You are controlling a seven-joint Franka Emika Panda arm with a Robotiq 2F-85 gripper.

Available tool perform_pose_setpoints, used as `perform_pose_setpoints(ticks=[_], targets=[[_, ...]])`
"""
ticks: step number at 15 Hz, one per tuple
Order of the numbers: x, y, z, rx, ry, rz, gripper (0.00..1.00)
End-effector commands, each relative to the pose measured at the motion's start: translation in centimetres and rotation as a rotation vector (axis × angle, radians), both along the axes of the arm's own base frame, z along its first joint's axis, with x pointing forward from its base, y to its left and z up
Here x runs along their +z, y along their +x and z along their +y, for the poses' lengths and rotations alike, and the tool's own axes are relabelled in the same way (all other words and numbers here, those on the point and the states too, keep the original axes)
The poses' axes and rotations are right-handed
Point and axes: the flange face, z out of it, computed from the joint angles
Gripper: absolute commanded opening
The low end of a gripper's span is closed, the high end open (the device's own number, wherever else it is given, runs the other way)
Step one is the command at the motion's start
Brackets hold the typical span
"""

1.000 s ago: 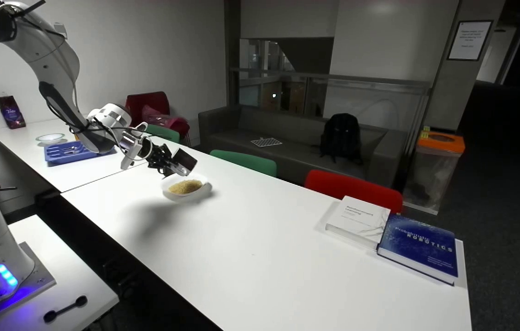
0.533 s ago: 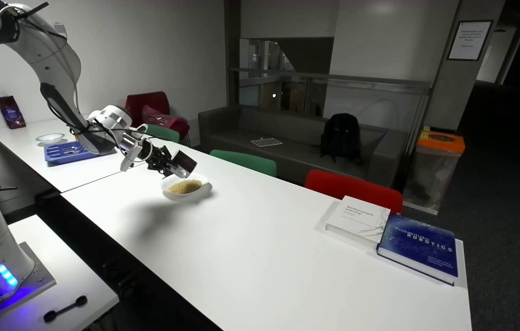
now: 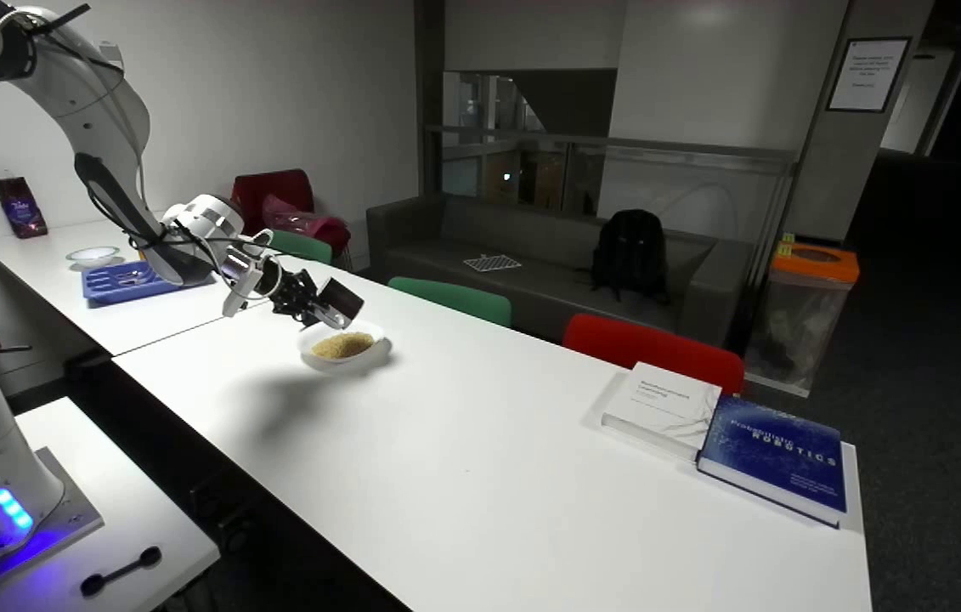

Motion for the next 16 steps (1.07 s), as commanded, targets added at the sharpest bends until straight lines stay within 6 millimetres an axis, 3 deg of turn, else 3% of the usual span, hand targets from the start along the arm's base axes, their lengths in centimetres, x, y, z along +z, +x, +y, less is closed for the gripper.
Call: perform_pose_setpoints(ticks=[1, 2, 3, 9, 16], targets=[[0.1, 0.0, 0.0, -0.001, 0.000, 0.001, 0.21], [0.1, 0.0, 0.0, -0.001, 0.000, 0.001, 0.21], [0.2, 0.0, 0.0, -0.006, 0.002, -0.001, 0.05], [-0.5, -0.6, -0.1, -0.016, 0.010, 0.012, 0.05], [0.3, -2.2, -1.2, -0.042, 0.040, -0.011, 0.05]])
